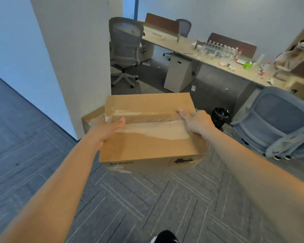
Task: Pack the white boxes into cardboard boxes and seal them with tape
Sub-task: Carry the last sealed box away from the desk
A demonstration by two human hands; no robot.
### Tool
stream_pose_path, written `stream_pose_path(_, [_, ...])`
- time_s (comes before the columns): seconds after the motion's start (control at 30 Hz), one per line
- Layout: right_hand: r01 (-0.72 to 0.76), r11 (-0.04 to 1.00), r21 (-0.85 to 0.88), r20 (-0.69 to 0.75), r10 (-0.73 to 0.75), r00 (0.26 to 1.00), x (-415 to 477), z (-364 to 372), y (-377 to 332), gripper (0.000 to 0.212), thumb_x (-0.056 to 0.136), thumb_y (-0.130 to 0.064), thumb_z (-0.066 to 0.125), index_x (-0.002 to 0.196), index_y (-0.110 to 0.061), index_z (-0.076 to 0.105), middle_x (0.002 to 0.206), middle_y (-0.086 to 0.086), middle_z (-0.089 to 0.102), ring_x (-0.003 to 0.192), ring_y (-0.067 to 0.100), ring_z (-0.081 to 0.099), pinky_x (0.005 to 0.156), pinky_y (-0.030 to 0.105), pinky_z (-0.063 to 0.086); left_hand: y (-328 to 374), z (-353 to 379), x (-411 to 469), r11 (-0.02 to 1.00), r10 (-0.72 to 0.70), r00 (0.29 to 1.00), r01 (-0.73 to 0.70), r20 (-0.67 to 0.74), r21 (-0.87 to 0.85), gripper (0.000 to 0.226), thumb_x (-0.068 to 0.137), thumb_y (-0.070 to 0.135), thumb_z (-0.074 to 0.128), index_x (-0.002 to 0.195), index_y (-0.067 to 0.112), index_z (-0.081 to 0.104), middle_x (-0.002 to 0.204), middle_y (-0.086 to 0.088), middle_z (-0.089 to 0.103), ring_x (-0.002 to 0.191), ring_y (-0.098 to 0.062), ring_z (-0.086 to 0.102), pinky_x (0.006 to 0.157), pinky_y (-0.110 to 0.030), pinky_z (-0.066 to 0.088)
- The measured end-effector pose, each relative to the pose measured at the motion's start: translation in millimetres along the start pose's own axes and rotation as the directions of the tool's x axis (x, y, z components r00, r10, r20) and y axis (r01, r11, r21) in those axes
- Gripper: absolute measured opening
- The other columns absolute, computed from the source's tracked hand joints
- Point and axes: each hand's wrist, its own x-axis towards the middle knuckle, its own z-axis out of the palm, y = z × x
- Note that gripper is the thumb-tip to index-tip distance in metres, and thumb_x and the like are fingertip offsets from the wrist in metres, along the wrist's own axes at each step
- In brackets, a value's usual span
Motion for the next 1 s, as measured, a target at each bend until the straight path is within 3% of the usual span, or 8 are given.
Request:
stream_pose_path(0.17, [-0.013, 1.0, 0.01, 0.013, 0.013, 1.0, 115, -1, 9, 0.067, 0.087, -0.073, 0.044, 0.076, -0.007, 0.052, 0.083, 0.012, 0.059, 0.072, 0.025, 0.056, 0.073, 0.042, 0.051, 23, 41, 93, 0.999, -0.008, 0.998, 0.011, -0.063, 0.053, 0.056, 0.073, 0.054, 0.082, 0.117, 0.024, 0.065, 0.106, -0.006, 0.074, 0.093, -0.03, 0.072, 0.082, -0.055, 0.059])
stream_pose_path(0.3, [0.048, 0.999, 0.009, 0.054, -0.048, 0.997, 215, 2, 3, 0.072, 0.088, -0.072, 0.043, 0.091, -0.002, 0.058, 0.087, 0.013, 0.061, 0.08, 0.029, 0.059, 0.076, 0.043, 0.051, 42, 75, 160, 0.998, 0.014, 0.985, -0.004, -0.169, 0.059, 0.03, 0.082, 0.05, 0.077, 0.099, 0.034, 0.059, 0.105, -0.001, 0.068, 0.096, -0.025, 0.067, 0.088, -0.051, 0.056])
stream_pose_path(0.33, [0.064, 0.998, 0.01, 0.069, -0.065, 0.996, 236, 3, -1, 0.071, 0.089, -0.071, 0.044, 0.093, -0.002, 0.058, 0.087, 0.013, 0.061, 0.081, 0.029, 0.059, 0.074, 0.042, 0.051, 47, 80, 175, 0.998, 0.018, 0.981, -0.004, -0.193, 0.069, 0.031, 0.083, 0.05, 0.076, 0.102, 0.033, 0.057, 0.109, 0.0, 0.067, 0.098, -0.025, 0.066, 0.09, -0.051, 0.055])
stream_pose_path(0.4, [0.094, 0.995, 0.028, 0.096, -0.096, 0.991, 280, 5, -8, 0.072, 0.088, -0.072, 0.044, 0.099, -0.002, 0.057, 0.088, 0.012, 0.059, 0.08, 0.028, 0.057, 0.064, 0.039, 0.047, 59, 92, 203, 0.997, 0.024, 0.968, -0.004, -0.25, 0.079, 0.054, 0.083, 0.053, 0.074, 0.125, 0.024, 0.054, 0.125, -0.001, 0.062, 0.106, -0.024, 0.062, 0.092, -0.048, 0.054])
stream_pose_path(0.47, [0.138, 0.99, 0.025, 0.123, -0.14, 0.982, 321, 12, -20, 0.077, 0.088, -0.073, 0.043, 0.108, -0.001, 0.06, 0.092, 0.011, 0.059, 0.079, 0.027, 0.056, 0.055, 0.035, 0.038, 69, 97, 225, 0.998, 0.027, 0.947, -0.007, -0.321, 0.063, 0.07, 0.087, 0.05, 0.072, 0.141, 0.017, 0.044, 0.13, 0.004, 0.054, 0.109, -0.02, 0.057, 0.086, -0.041, 0.051])
stream_pose_path(0.63, [0.252, 0.968, 0.004, 0.228, -0.246, 0.942, 412, 48, -68, 0.083, 0.087, -0.076, 0.039, 0.11, 0.0, 0.063, 0.104, 0.015, 0.064, 0.074, 0.024, 0.056, 0.049, 0.032, 0.034, 74, 73, 285, 1.0, -0.006, 0.896, 0.008, -0.444, 0.002, 0.073, 0.072, 0.059, 0.081, 0.128, 0.018, 0.059, 0.117, -0.005, 0.07, 0.098, -0.023, 0.07, 0.073, -0.037, 0.057])
stream_pose_path(0.77, [0.324, 0.946, 0.002, 0.284, -0.311, 0.907, 480, 91, -117, 0.083, 0.087, -0.075, 0.04, 0.117, -0.001, 0.06, 0.112, 0.015, 0.064, 0.086, 0.028, 0.058, 0.053, 0.032, 0.035, 74, 49, 347, 0.999, -0.022, 0.857, 0.006, -0.514, -0.032, 0.053, 0.083, 0.046, 0.077, 0.122, 0.011, 0.064, 0.11, -0.006, 0.071, 0.089, -0.018, 0.067, 0.064, -0.026, 0.048])
stream_pose_path(1.0, [0.372, 0.928, 0.003, 0.342, -0.35, 0.872, 595, 191, -208, 0.084, 0.088, -0.075, 0.04, 0.119, 0.002, 0.057, 0.114, 0.018, 0.063, 0.097, 0.034, 0.06, 0.07, 0.035, 0.043, 72, -20, 483, 0.995, -0.071, 0.8, 0.018, -0.596, -0.095, 0.052, 0.083, 0.046, 0.077, 0.122, 0.015, 0.063, 0.111, -0.004, 0.07, 0.098, -0.021, 0.066, 0.075, -0.034, 0.052])
